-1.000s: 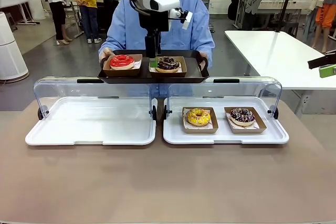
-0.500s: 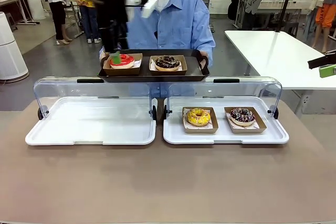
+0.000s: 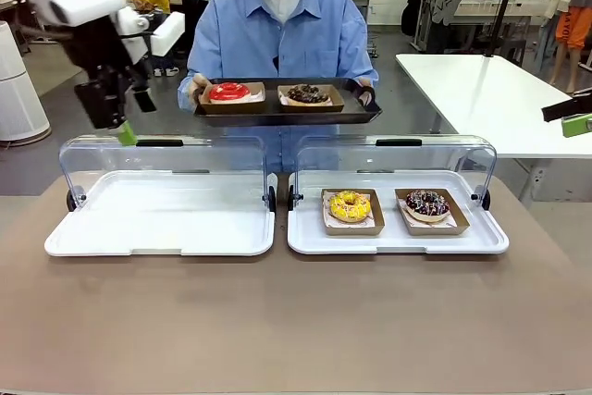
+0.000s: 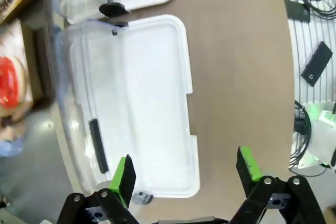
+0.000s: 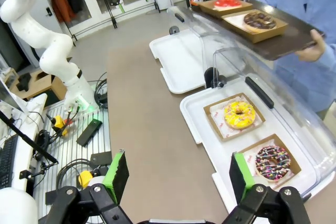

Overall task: Provide the desired donut to the person.
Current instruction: Place the picked Paper togo box onto the Handle tray extended by the person.

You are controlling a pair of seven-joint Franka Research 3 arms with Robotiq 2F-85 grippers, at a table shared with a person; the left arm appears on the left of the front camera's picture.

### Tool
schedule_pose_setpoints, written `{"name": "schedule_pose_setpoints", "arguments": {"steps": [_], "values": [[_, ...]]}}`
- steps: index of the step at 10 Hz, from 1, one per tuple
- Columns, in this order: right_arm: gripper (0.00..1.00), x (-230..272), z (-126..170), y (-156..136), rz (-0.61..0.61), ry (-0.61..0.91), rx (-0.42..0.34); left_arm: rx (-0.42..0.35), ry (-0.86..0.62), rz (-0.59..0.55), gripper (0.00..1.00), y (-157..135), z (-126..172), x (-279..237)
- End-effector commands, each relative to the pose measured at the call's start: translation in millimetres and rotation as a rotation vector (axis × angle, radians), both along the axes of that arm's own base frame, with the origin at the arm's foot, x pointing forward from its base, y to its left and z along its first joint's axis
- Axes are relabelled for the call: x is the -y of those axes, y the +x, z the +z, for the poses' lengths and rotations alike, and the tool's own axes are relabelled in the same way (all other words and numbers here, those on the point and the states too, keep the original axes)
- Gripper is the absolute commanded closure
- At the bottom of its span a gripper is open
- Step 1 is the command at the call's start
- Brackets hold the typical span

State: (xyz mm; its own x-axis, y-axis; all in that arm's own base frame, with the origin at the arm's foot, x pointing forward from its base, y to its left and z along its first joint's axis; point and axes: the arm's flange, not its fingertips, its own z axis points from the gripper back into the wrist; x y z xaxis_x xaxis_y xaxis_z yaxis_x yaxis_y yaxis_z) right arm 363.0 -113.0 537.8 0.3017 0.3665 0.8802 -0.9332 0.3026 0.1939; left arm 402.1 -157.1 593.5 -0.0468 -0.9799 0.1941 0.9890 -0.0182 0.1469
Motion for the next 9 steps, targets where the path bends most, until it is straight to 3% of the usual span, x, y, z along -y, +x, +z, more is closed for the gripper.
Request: {"name": "schedule_pose_setpoints", "arguments": {"steps": [1, 5, 6, 9], "values": [[0.00, 0.3, 0.5, 0.4, 0.005, 0.017, 0.013, 0.003, -0.059, 0.006, 0.00, -15.5, -8.6, -21.8], [0.00, 0.3, 0.5, 0.4, 0.005, 0.017, 0.013, -0.021, -0.035, 0.061, 0.00, -14.8, -22.1, -40.3], [0.00, 0.3, 0.5, 0.4, 0.005, 0.017, 0.013, -0.021, -0.034, 0.057, 0.00, -11.0, -10.1, -42.1], [0.00, 0.3, 0.5, 0.4, 0.005, 0.017, 0.013, -0.021, -0.034, 0.057, 0.00, -11.0, -10.1, -42.1]]}}
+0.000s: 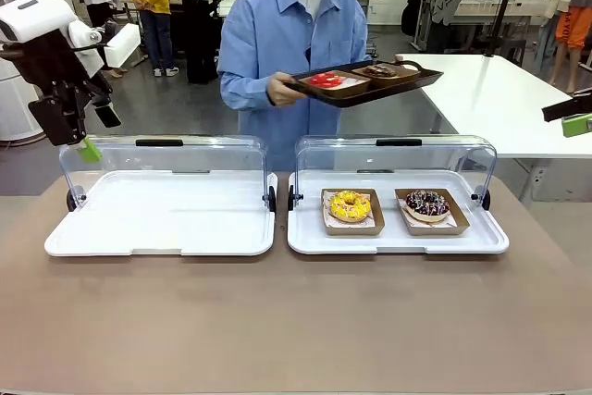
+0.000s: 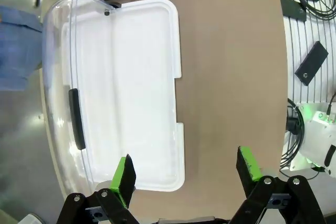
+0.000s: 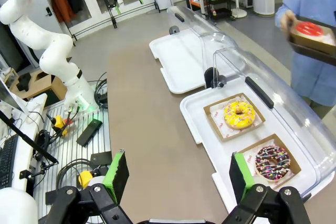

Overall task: Provide the desired donut to the person.
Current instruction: Place the picked Paper togo box onto the Handle tray extended by the person.

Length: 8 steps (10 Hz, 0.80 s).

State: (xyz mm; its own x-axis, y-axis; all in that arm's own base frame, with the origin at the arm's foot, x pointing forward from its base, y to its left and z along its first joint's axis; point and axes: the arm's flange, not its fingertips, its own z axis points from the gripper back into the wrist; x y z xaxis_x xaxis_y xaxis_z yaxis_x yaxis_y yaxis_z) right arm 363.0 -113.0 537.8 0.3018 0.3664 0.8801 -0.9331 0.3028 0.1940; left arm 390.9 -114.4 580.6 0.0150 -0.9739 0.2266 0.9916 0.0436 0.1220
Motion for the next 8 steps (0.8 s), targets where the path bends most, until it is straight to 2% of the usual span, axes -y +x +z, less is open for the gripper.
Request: {"name": "schedule_pose_setpoints", "arguments": {"steps": [1, 7, 8], "values": [[0.00, 0.2, 0.5, 0.4, 0.005, 0.017, 0.013, 0.004, -0.001, -0.001, 0.00, 0.3, 2.7, 0.7], [0.00, 0.2, 0.5, 0.4, 0.005, 0.017, 0.013, 0.001, 0.000, -0.001, 0.00, -0.1, 0.3, 0.4], [0.00, 0.2, 0.5, 0.4, 0.005, 0.017, 0.013, -0.068, -0.111, -0.049, 0.00, 13.6, 6.2, -28.2]]}}
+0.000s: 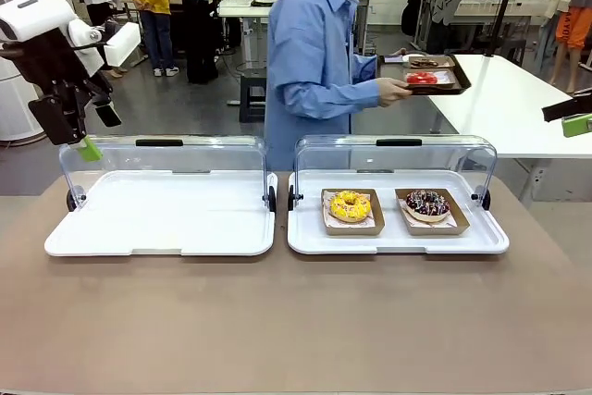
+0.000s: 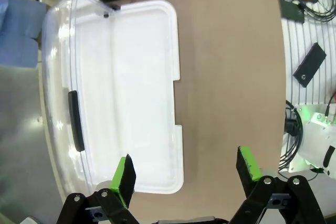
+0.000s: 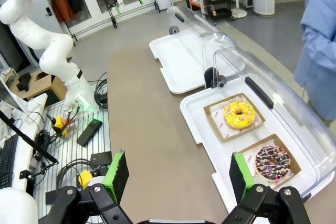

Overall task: Provide the desired donut to the person.
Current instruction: Place the picked Paper togo box onto the Handle tray extended by the person.

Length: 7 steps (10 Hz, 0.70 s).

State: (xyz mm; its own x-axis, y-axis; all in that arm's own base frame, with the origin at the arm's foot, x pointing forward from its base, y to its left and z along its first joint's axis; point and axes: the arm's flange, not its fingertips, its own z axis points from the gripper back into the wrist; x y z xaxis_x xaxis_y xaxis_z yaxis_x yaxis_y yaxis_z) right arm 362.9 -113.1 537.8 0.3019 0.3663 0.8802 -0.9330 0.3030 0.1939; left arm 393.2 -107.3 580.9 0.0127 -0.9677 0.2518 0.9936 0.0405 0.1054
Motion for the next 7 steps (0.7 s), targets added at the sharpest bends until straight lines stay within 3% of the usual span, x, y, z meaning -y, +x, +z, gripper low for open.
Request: {"name": "schedule_pose_setpoints", "arguments": {"steps": [1, 3, 5, 7], "values": [[0.00, 0.1, 0.5, 0.4, 0.005, 0.017, 0.013, -0.077, -0.183, -0.055, 0.00, 16.3, 7.5, -47.1], [0.00, 0.1, 0.5, 0.4, 0.005, 0.017, 0.013, -0.090, -0.407, -0.162, 0.00, 7.5, 5.5, -105.2], [0.00, 0.1, 0.5, 0.4, 0.005, 0.017, 0.013, -0.052, -0.631, -0.180, 0.00, 10.1, -13.6, -159.3], [0.00, 0.1, 0.5, 0.4, 0.005, 0.017, 0.013, 0.054, -0.757, -0.062, 0.00, 5.6, -51.6, -207.3]]}}
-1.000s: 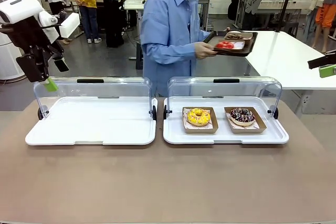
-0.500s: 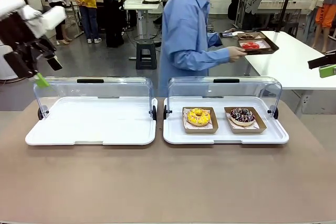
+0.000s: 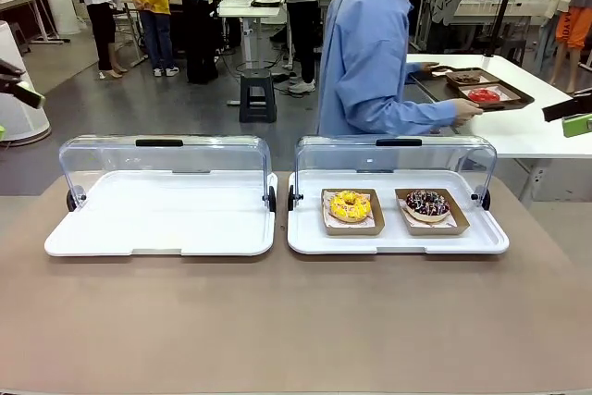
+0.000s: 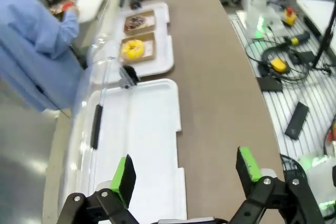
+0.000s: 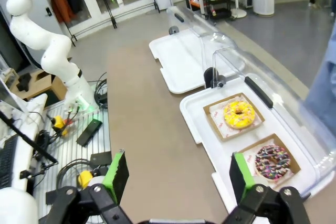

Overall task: Provide the desired donut to the person.
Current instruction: Place the picked Paper togo box onto the Handle tray extended by the person.

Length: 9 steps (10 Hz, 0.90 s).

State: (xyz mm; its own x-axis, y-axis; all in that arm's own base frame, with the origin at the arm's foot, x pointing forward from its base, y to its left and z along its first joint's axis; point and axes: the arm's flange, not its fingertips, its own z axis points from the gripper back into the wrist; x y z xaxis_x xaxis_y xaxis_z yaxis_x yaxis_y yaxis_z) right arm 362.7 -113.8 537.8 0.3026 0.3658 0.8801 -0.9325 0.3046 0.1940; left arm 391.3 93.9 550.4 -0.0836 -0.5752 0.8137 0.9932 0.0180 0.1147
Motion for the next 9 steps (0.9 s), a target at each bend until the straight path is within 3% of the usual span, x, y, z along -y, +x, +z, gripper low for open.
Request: {"name": "schedule_pose_setpoints", "arguments": {"steps": [1, 3, 5, 7, 9], "values": [[0.00, -0.5, 0.5, 0.6, 0.007, 0.017, 0.013, 0.001, -0.116, 0.134, 0.00, 4.3, -42.9, -27.3], [0.00, -0.5, 0.5, 0.6, 0.007, 0.017, 0.013, -0.080, -0.337, 0.243, 0.00, -6.6, -76.4, -66.8], [0.00, -0.5, 0.5, 0.6, 0.007, 0.017, 0.013, -0.131, -0.438, 0.283, 0.00, -11.0, -87.3, -92.8], [0.00, -0.5, 0.5, 0.6, 0.007, 0.017, 0.013, -0.200, -0.439, 0.291, 0.00, -13.6, -83.1, -103.3], [0.00, -0.5, 0.5, 0.6, 0.007, 0.017, 0.013, -0.186, -0.350, 0.254, 0.00, -11.0, -58.1, -102.5]]}}
